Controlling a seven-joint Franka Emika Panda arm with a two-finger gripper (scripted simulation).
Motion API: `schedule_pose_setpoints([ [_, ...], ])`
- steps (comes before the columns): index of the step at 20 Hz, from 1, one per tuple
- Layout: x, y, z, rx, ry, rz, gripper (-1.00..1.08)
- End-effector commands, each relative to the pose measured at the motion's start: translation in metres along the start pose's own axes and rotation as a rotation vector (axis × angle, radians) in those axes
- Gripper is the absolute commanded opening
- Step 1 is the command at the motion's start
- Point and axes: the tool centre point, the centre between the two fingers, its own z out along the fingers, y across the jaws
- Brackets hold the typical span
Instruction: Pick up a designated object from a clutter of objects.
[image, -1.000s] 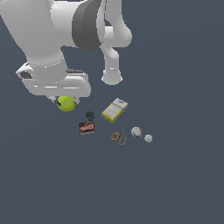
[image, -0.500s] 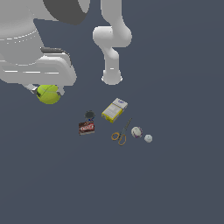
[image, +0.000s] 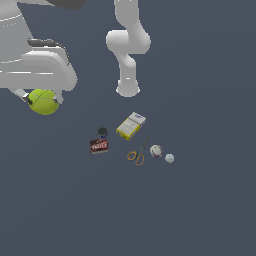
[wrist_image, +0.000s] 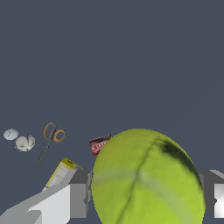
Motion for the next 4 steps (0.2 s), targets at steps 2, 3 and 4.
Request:
schedule_pose_setpoints([
  [2, 0.002, 0.0014, -0.0043, 0.0, 0.001, 0.0, -1.0],
  [3, 0.0022, 0.0015, -0.0045, 0.0, 0.001, 0.0, -1.0],
  [4, 0.0023, 0.0015, -0.0046, 0.0, 0.001, 0.0, -1.0],
])
